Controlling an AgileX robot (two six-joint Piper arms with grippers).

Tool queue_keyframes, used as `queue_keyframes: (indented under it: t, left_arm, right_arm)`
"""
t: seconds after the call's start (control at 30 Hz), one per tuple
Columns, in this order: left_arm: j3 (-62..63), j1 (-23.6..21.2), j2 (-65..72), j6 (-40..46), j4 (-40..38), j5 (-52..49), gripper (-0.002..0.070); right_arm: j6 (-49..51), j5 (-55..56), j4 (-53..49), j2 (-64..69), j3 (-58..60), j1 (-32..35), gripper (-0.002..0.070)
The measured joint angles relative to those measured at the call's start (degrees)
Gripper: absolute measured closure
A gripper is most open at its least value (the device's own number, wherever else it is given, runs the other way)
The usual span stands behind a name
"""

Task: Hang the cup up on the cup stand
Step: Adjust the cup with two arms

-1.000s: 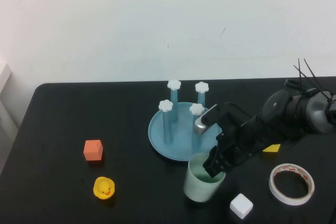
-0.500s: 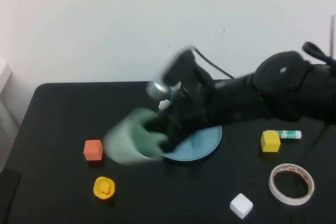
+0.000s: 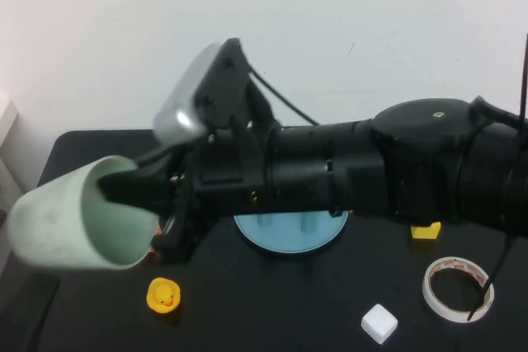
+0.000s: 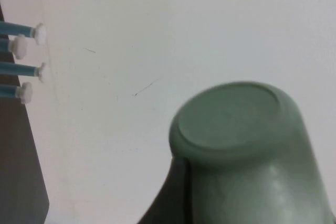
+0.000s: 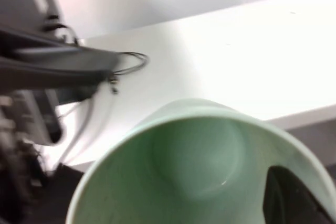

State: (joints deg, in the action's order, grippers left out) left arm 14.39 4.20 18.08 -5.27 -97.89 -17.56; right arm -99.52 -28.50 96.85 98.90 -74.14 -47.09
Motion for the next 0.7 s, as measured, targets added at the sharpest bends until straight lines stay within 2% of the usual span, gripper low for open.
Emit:
queue_keyframes:
  t: [0.2, 0.5, 0.67, 0.7]
  left_arm:
    - [0.0, 0.0, 0.0, -0.9, 0.0, 0.0, -0.0018]
    - [0.0, 0.0, 0.0, -1.1, -0.1, 0.1, -0.001]
    - [0.0, 0.0, 0.0, 0.6, -0.3, 0.8, 0.0103]
    - [0.0, 0.0, 0.0, 1.3, -0.5, 1.0, 0.0107]
  right_arm:
    - [-0.3, -1.1, 0.1, 0.0, -0.9, -3.2, 0.0656]
    - [-6.1, -1.4, 0.1, 0.0, -1.4, -7.5, 0.0656]
    - [-8.8, -1.3, 0.1, 0.1, -1.4, -7.5, 0.0654]
    - [-9.0, -1.1, 0.1, 0.2, -1.4, -7.5, 0.0646]
